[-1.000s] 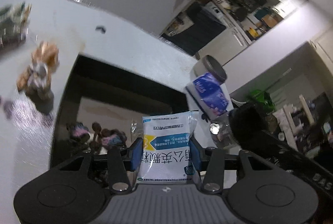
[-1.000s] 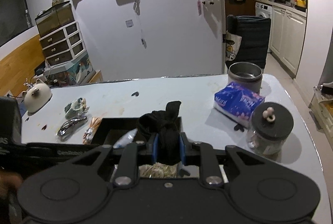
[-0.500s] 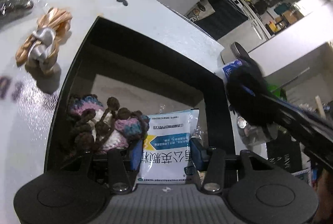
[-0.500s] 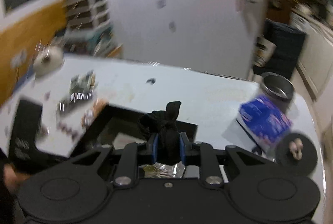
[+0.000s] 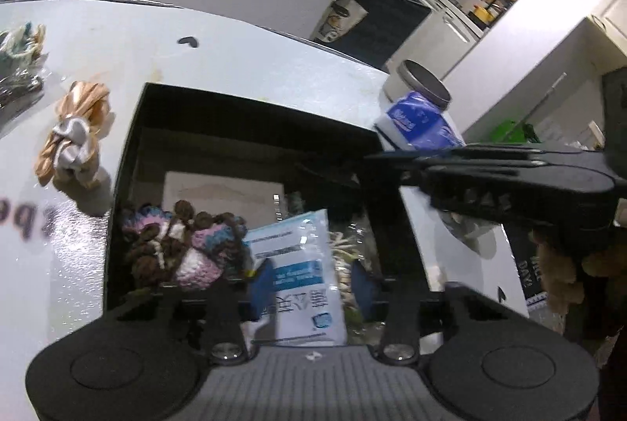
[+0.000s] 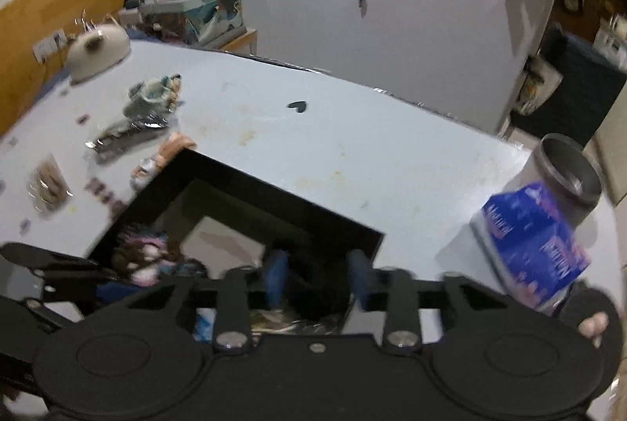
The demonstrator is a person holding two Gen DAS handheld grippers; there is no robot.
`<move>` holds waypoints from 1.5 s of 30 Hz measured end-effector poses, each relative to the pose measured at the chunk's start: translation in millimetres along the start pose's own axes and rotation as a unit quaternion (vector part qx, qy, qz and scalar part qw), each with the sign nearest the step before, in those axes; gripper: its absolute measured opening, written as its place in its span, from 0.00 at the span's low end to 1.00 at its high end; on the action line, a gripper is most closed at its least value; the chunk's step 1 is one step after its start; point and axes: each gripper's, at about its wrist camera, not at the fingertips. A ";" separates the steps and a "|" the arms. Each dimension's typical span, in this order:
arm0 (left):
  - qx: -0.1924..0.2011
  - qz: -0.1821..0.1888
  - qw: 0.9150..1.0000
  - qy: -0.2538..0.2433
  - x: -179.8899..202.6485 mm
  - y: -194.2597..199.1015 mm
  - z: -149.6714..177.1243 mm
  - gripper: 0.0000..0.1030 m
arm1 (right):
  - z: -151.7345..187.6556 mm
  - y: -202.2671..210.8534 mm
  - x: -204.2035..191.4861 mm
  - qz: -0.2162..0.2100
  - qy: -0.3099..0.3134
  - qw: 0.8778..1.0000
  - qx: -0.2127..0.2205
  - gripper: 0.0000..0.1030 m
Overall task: Organize soft objects
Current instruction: 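Lower the medicine packet into the box and open the left tool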
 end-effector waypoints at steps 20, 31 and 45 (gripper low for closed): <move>-0.005 -0.020 0.999 -0.028 10.3 6.6 2.8 0.23 | -0.4 -7.8 -4.1 0.001 -0.050 0.998 -0.029 0.05; 0.046 -0.040 0.996 -0.067 26.4 51.6 8.4 0.36 | 12.4 57.7 -17.3 0.022 -0.100 0.994 0.038 0.07; 0.098 -0.076 0.989 -0.083 22.8 94.1 21.1 0.79 | 58.8 108.0 -41.3 0.078 -0.147 0.983 0.083 0.40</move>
Point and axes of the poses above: each gripper's, at about its wrist camera, not at the fingertips, and y roughly against the way its jaws point, x to its right, z to its underside, and after that the axes turned 13 degrees about y, right-handed
